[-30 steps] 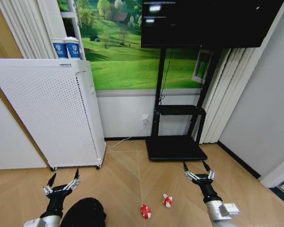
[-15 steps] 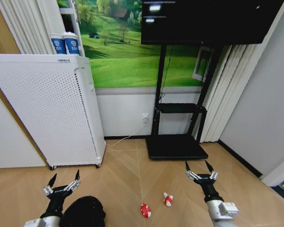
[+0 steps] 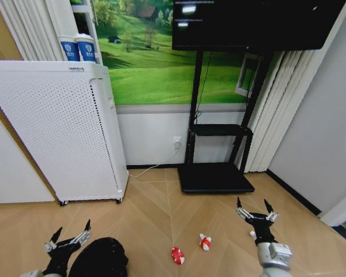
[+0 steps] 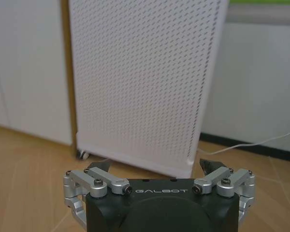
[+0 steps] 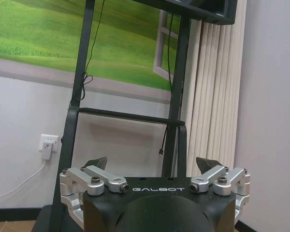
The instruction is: Pick up the trash bin and place the garbage on the floor into it.
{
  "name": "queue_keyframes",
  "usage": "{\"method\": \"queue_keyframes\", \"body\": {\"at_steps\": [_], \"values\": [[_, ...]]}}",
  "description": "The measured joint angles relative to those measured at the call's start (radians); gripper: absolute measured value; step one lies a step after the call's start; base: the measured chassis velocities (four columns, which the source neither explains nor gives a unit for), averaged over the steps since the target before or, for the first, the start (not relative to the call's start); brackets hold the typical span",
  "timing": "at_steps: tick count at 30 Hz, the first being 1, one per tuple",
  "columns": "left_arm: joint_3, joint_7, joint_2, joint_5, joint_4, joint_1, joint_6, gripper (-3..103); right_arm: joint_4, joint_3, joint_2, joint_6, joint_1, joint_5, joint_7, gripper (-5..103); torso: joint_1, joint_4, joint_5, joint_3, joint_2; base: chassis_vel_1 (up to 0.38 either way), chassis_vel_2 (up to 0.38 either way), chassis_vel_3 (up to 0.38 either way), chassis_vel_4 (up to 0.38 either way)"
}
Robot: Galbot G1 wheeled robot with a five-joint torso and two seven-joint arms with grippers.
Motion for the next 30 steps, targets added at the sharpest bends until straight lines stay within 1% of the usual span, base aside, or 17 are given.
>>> {"method": "queue_keyframes", "body": {"at_steps": [1, 2, 3, 4, 5, 6, 8, 10, 13, 17, 20, 25, 28, 30], "values": [[-0.018, -0.030, 0.002, -0.055, -0.008, 0.030, 0.031, 100, -0.004, -0.002, 0.000, -0.005, 0.009, 0.007, 0.000, 100, 0.000, 0.0002, -0.0001, 0.000, 0.000, 0.000, 0.000, 0.000, 0.000], [-0.018, -0.030, 0.002, -0.055, -0.008, 0.030, 0.031, 100, -0.004, -0.002, 0.000, -0.005, 0.009, 0.007, 0.000, 100, 0.000, 0.0002, -0.0001, 0.000, 0.000, 0.000, 0.000, 0.000, 0.000], [-0.034, -0.052, 0.003, -0.102, -0.011, 0.055, 0.058, 100, -0.008, -0.005, 0.000, -0.007, 0.016, 0.011, 0.000, 100, 0.000, 0.0001, -0.0004, 0.001, 0.000, 0.000, 0.000, 0.000, 0.000], [-0.054, -0.084, 0.004, -0.170, -0.014, 0.091, 0.091, 100, -0.016, -0.007, 0.000, -0.009, 0.028, 0.015, -0.003, 100, 0.000, 0.0002, -0.0004, 0.001, 0.001, 0.000, 0.000, 0.000, 0.000], [-0.070, -0.126, 0.004, -0.256, -0.016, 0.134, 0.127, 100, -0.025, -0.010, -0.002, -0.013, 0.041, 0.020, -0.007, 100, 0.000, 0.0000, -0.0002, 0.002, 0.002, 0.000, 0.000, 0.000, 0.000], [-0.070, -0.126, 0.004, -0.256, -0.016, 0.134, 0.127, 100, -0.025, -0.010, -0.002, -0.013, 0.041, 0.020, -0.007, 100, 0.000, 0.0000, -0.0002, 0.002, 0.002, 0.000, 0.000, 0.000, 0.000], [-0.078, -0.178, -0.002, -0.342, -0.016, 0.186, 0.149, 100, -0.043, -0.012, -0.003, -0.021, 0.070, 0.040, -0.010, 100, 0.000, 0.0002, -0.0002, 0.003, 0.003, 0.000, 0.000, 0.000, 0.000], [-0.077, -0.183, -0.005, -0.347, -0.016, 0.192, 0.143, 100, -0.052, -0.012, -0.003, -0.022, 0.079, 0.046, -0.010, 100, 0.000, 0.0003, -0.0002, 0.003, 0.003, 0.000, 0.000, 0.000, 0.000], [-0.062, -0.188, -0.009, -0.328, -0.009, 0.165, 0.134, 100, -0.074, -0.011, -0.002, -0.020, 0.090, 0.057, -0.013, 100, 0.001, -0.0001, -0.0002, 0.004, 0.005, 0.000, 0.000, 0.000, 0.000], [-0.038, -0.205, -0.009, -0.325, 0.004, 0.132, 0.155, 100, -0.085, -0.007, -0.006, -0.010, 0.087, 0.067, -0.023, 100, 0.001, -0.0003, -0.0003, 0.005, 0.005, 0.000, 0.000, 0.000, 0.000], [-0.009, -0.221, -0.011, -0.342, 0.027, 0.123, 0.191, 100, -0.093, 0.005, -0.016, -0.006, 0.091, 0.093, -0.027, 100, 0.002, -0.0003, -0.0003, 0.005, 0.007, 0.000, 0.000, 0.000, 0.000], [0.003, -0.221, -0.012, -0.359, 0.049, 0.144, 0.201, 100, -0.109, 0.010, -0.022, -0.006, 0.107, 0.103, -0.028, 100, 0.002, 0.0000, -0.0002, 0.006, 0.008, 0.000, 0.000, 0.000, 0.000], [0.009, -0.221, -0.001, -0.373, 0.070, 0.142, 0.203, 100, -0.116, 0.008, -0.019, -0.005, 0.112, 0.103, -0.028, 100, 0.002, 0.0001, -0.0001, 0.006, 0.008, 0.000, 0.000, 0.000, 0.000], [0.032, -0.233, 0.013, -0.379, 0.117, 0.094, 0.213, 100, -0.115, 0.003, -0.014, -0.004, 0.105, 0.099, -0.028, 100, 0.002, 0.0000, -0.0002, 0.007, 0.009, 0.000, 0.000, 0.000, 0.000]]}}
